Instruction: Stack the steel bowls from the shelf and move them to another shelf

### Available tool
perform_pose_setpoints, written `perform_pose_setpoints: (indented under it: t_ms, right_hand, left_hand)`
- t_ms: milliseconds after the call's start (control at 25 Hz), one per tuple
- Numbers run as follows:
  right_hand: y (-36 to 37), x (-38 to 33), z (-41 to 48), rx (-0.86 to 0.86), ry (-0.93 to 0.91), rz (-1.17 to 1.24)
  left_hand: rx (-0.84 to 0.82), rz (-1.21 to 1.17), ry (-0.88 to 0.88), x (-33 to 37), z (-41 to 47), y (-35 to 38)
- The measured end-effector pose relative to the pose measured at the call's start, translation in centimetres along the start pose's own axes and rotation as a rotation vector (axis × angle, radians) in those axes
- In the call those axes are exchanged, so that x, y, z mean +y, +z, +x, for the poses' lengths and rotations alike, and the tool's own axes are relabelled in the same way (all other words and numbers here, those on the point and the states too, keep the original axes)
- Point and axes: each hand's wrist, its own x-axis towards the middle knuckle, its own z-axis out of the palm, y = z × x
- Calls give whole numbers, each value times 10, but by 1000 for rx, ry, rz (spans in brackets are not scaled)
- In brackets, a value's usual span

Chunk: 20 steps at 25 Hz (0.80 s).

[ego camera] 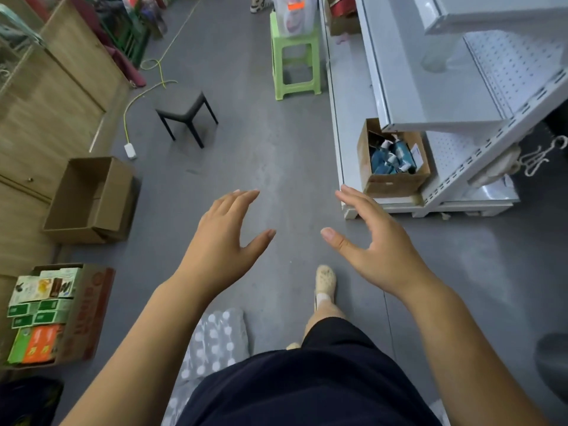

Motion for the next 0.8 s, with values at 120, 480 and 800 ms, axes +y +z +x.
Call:
perform_pose_setpoints:
  t_ms: [120,480,800]
  right_hand:
    - [-13,12,77,-55,-18,-29]
    - [-75,14,318,-166,-105,-214]
    - [-68,3,466,-177,-82,-216]
  left_hand:
    - [13,-3,-48,-10,61,3]
    - [194,-61,-204,-3,262,-20]
    - [234,-93,-281,-57,383,-52]
